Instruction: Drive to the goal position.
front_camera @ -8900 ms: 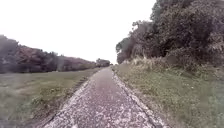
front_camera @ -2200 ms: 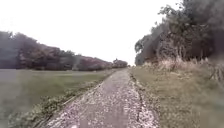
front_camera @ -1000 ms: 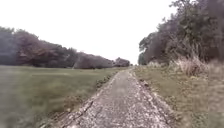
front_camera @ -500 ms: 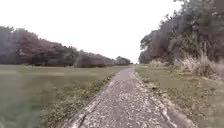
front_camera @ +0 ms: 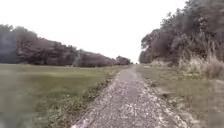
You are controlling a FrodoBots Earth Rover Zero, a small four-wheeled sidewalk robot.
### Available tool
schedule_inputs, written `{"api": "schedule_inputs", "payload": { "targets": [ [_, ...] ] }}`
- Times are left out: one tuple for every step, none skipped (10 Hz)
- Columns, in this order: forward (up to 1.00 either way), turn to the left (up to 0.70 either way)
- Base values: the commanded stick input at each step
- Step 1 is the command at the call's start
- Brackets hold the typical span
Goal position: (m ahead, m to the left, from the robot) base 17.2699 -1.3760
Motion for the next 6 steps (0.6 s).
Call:
{"api": "schedule_inputs", "payload": {
  "targets": [
    [1.00,-0.25],
    [1.00,-0.12],
    [1.00,-0.02],
    [1.00,0.00],
    [1.00,0.00],
    [1.00,0.00]
  ]
}}
